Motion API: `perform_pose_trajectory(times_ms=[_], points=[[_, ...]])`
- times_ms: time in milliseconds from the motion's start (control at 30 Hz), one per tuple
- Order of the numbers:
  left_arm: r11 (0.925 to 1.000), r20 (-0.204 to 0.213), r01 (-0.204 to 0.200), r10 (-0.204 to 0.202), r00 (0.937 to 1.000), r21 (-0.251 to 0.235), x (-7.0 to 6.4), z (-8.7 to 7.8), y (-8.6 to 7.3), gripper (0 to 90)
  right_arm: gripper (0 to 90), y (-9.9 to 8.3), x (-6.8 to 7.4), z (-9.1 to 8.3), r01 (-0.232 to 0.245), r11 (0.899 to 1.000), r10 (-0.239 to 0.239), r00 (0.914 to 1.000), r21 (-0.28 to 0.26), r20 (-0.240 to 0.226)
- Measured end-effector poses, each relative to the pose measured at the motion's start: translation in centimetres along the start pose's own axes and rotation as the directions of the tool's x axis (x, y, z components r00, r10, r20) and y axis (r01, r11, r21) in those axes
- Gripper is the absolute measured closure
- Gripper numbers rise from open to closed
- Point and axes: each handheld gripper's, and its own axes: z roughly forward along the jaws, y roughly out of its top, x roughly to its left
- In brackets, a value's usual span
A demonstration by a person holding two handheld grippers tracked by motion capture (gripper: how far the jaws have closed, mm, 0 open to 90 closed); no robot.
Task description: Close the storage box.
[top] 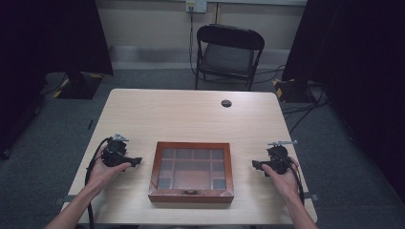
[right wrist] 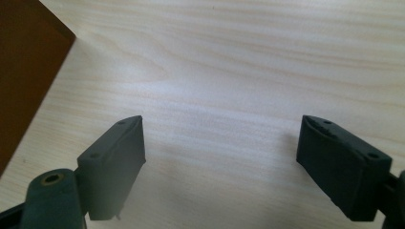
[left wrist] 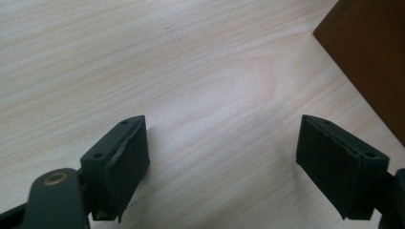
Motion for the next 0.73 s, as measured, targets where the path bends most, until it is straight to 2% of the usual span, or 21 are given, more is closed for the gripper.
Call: perform_pose_trajectory(times_ms=[33,67,100,200,233,267,400,433,467,733], points=[[0.9999,-0.011,-0.014,0.014,0.9998,-0.007,-0.1,0.1,-0.1,16.3,14.3,-0.2,0.1,0.3,0.002,1.0,-0.002,1.0,0.011,0.008],[0.9992,-0.038,-0.035,0.034,0.9987,-0.018,-0.4,0.3,-0.3,15.1,13.9,-0.4,0.3,0.6,0.023,1.0,-0.023,0.9991,0.005,0.036],[0.9989,-0.056,-0.029,0.027,0.9981,-0.035,-0.6,0.5,-0.4,14.3,13.3,-0.4,0.5,0.7,0.042,0.999,-0.042,0.9975,-0.004,0.057],[0.9982,-0.057,-0.041,0.038,0.9977,-0.045,-0.9,0.8,-0.6,6.5,6.7,-0.8,1.1,1.4,0.064,0.997,-0.058,0.9921,-0.051,0.111],[0.9972,-0.045,-0.049,0.047,0.9979,-0.057,-1.0,1.0,-0.7,1.4,2.1,-1.0,1.3,1.6,0.07,0.995,-0.062,0.9921,-0.067,0.108],[0.9964,-0.043,-0.062,0.06,0.9973,-0.058,-1.0,1.0,-0.8,0.0,0.0,-1.1,1.4,1.8,0.071,0.994,-0.062,0.9916,-0.082,0.114],[0.9876,-0.031,-0.074,0.071,0.997,-0.138,-0.6,1.3,-1.4,0.0,0.0,-1.6,1.5,2.1,0.072,0.988,-0.057,0.9917,-0.134,0.116],[0.9878,-0.036,-0.069,0.065,0.9972,-0.139,-0.6,1.3,-1.4,0.0,0.0,-1.8,1.5,2.3,0.072,0.984,-0.053,0.9919,-0.166,0.115],[0.9876,-0.04,-0.069,0.064,0.9971,-0.141,-0.6,1.3,-1.4,0.0,0.0,-1.8,1.5,2.3,0.075,0.982,-0.056,0.992,-0.172,0.113],[0.9877,-0.038,-0.068,0.063,0.9973,-0.141,-0.5,1.4,-1.3,0.0,0.0,-1.7,1.5,2.3,0.073,0.983,-0.054,0.992,-0.17,0.114]])
